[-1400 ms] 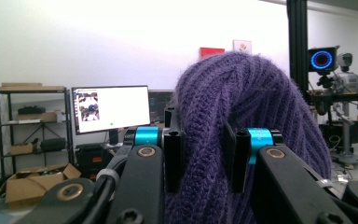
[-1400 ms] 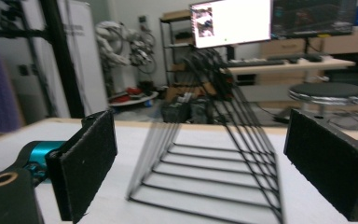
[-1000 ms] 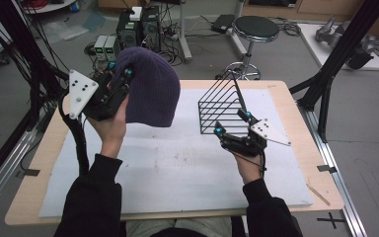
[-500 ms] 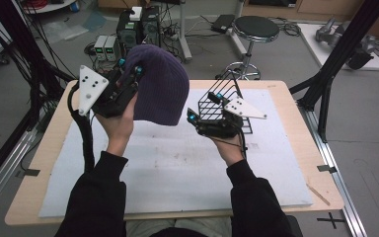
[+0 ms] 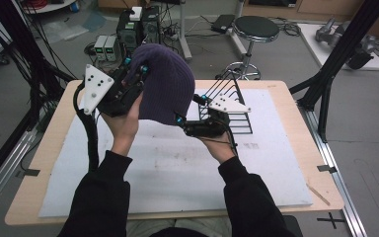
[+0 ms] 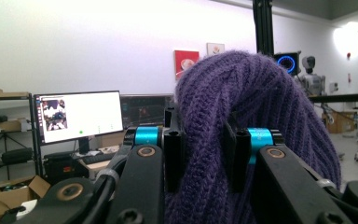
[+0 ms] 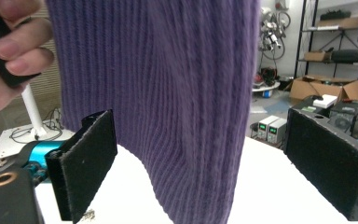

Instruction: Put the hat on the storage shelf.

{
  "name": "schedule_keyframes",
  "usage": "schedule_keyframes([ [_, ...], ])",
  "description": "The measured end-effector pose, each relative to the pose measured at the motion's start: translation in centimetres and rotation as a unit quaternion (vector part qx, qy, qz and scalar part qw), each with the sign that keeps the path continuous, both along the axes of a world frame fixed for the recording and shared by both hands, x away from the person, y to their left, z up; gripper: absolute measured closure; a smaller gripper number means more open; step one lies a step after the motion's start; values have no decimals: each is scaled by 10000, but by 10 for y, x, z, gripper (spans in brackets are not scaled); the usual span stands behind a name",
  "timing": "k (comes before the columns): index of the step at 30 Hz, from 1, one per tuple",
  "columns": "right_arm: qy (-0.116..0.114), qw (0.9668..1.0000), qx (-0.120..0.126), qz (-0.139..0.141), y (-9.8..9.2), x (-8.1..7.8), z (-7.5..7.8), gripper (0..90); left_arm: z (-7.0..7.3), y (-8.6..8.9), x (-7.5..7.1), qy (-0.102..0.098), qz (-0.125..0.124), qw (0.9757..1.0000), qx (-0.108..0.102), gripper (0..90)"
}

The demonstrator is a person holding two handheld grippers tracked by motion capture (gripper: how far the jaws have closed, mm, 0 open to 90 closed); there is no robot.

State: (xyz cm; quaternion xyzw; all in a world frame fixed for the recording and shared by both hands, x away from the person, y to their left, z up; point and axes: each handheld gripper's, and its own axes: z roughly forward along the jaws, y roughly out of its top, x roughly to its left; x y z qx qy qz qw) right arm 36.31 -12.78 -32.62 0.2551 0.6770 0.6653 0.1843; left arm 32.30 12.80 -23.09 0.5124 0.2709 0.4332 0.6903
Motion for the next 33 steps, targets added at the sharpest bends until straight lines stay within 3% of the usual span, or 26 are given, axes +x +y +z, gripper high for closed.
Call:
schedule_keyframes([
  [5, 148, 9999, -21, 50, 1, 7, -4, 179, 0, -3, 1, 18, -48, 10000, -65, 744],
  [7, 189, 9998, -37, 52, 2, 8, -4, 320, 0, -3, 1, 30, -52, 10000, -56, 744],
  [11, 103, 9999, -92, -47, 0, 7, -1, 730, -1, -3, 2, 66, -47, 10000, -10, 744],
  [12, 106, 9998, -125, -65, -2, 8, 0, 768, -1, -3, 3, 60, -44, 10000, -5, 744],
  [18, 39, 9992, -392, -92, -7, 11, 11, 802, -2, 0, 5, 39, -136, 9999, -52, 744],
  [22, -126, 9981, -570, -197, -15, 17, 23, 801, -1, 1, 8, -19, -126, 9999, -82, 744],
  [23, -274, 9970, -646, -311, -20, 20, 31, 800, -1, 2, 10, -12, -126, 9999, -108, 744],
  [27, -376, 9950, -782, -485, -27, 25, 44, 800, -2, 1, 16, 43, -133, 9998, -165, 743],
  [33, -368, 9930, -947, -604, -36, 32, 59, 801, 1, -3, 28, 126, -108, 9996, -209, 743],
])
